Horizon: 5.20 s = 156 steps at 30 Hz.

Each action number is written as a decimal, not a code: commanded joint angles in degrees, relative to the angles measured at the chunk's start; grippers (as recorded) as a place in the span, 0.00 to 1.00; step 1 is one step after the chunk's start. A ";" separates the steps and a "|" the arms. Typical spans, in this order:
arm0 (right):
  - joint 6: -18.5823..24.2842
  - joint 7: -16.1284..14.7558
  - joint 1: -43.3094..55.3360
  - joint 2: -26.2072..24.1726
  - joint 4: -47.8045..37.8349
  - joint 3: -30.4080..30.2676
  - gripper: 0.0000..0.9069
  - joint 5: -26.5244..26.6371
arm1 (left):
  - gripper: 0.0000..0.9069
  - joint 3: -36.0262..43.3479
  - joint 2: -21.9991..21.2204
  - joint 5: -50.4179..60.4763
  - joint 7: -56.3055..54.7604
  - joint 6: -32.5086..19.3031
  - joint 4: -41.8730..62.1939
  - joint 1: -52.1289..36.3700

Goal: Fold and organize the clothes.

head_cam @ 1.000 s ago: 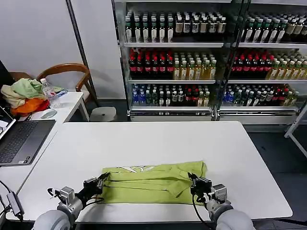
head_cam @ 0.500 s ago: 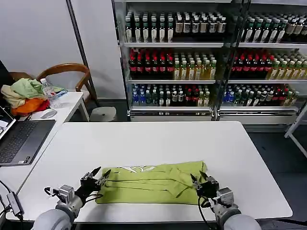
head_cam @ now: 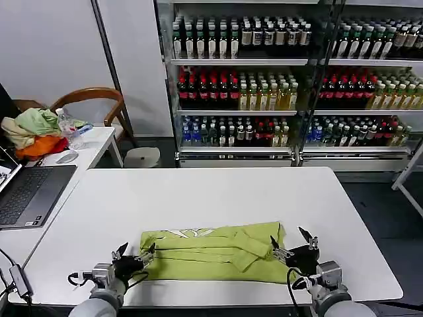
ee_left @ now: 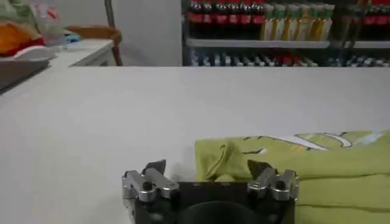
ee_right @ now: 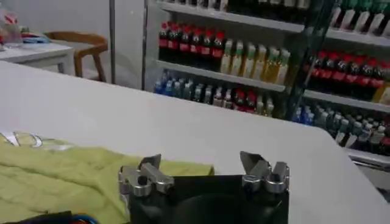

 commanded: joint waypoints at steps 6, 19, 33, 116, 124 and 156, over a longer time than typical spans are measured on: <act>0.73 -0.15 -1.12 0.72 0.31 1.32 1.00 -1.76 | 0.06 4.23 -2.48 -0.19 -6.52 1.32 0.11 -0.21; 0.97 0.05 -0.81 1.43 -0.25 1.10 1.00 -2.16 | 0.06 4.47 -3.55 5.35 -2.03 1.19 1.79 -1.47; 1.17 0.02 0.97 0.48 -0.58 1.57 1.00 -2.09 | 0.03 -22.26 2.28 1.12 4.89 8.41 -3.60 5.83; 1.08 -0.17 -0.10 0.99 -1.25 3.23 1.00 -3.73 | 1.00 -3.22 -4.39 2.75 2.29 4.62 1.24 -0.38; 1.22 -0.19 -0.20 1.08 -1.37 3.42 1.00 -3.78 | 1.00 -1.42 -6.05 1.66 2.44 3.10 2.56 -1.46; 1.02 -0.07 0.02 0.66 -1.39 2.84 1.00 -3.91 | 0.04 -0.83 -5.14 6.86 7.34 5.31 -0.20 -2.09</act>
